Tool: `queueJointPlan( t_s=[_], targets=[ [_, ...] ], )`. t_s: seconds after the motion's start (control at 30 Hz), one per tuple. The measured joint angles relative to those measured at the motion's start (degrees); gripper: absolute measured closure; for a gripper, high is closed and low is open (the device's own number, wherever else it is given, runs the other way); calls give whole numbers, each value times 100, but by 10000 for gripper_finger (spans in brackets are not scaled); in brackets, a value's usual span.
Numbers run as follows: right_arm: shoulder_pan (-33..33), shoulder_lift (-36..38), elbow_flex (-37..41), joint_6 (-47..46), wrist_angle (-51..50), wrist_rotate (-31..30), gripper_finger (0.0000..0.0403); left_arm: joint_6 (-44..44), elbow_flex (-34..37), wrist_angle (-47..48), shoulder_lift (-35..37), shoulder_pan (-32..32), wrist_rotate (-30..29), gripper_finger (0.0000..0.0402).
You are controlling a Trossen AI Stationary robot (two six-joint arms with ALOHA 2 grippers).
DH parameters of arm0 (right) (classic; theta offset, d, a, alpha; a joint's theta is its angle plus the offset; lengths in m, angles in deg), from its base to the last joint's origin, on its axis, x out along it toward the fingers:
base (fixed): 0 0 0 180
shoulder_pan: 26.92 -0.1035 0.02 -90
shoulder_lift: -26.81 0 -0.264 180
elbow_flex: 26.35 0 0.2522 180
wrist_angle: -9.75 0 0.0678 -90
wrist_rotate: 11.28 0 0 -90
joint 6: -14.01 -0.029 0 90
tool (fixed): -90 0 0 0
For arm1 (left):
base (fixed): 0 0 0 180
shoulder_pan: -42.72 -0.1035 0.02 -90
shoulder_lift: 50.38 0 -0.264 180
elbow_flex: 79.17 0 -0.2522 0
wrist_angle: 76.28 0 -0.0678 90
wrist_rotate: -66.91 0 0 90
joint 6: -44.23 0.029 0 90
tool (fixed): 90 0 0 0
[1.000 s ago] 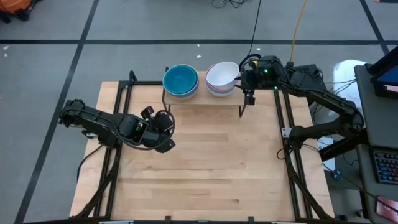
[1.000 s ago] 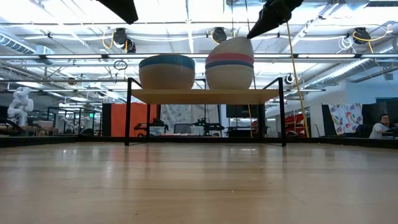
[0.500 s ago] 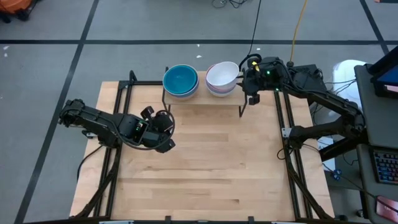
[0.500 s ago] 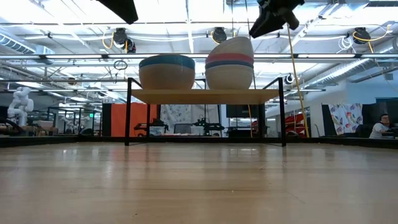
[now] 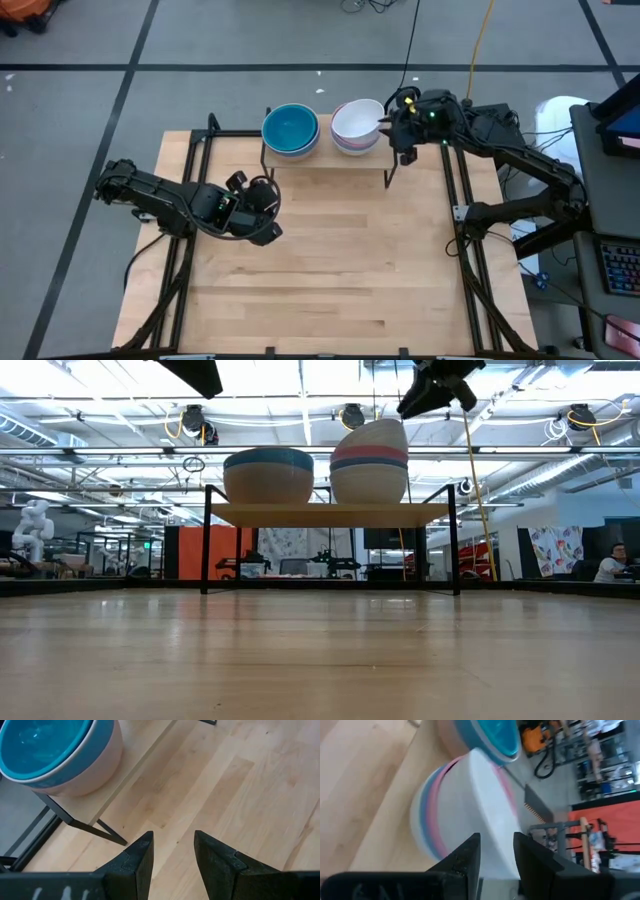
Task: Place and stack bowls onto a shelf
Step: Stack the white bowl on top of the pink bowl on the shelf
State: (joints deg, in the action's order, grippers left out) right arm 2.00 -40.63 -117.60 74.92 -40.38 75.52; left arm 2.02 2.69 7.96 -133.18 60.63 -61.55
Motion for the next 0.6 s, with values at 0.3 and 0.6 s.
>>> queueJointPlan(
  t_s=[0.3, 0.6],
  targets=[
    [38, -21, 0, -168, 609, 5, 294, -62, 0, -4, 0, 0, 0, 254],
    [254, -436, -17, -307, 413, 24, 294, -55, 0, -4, 0, 0, 0, 254]
  ],
)
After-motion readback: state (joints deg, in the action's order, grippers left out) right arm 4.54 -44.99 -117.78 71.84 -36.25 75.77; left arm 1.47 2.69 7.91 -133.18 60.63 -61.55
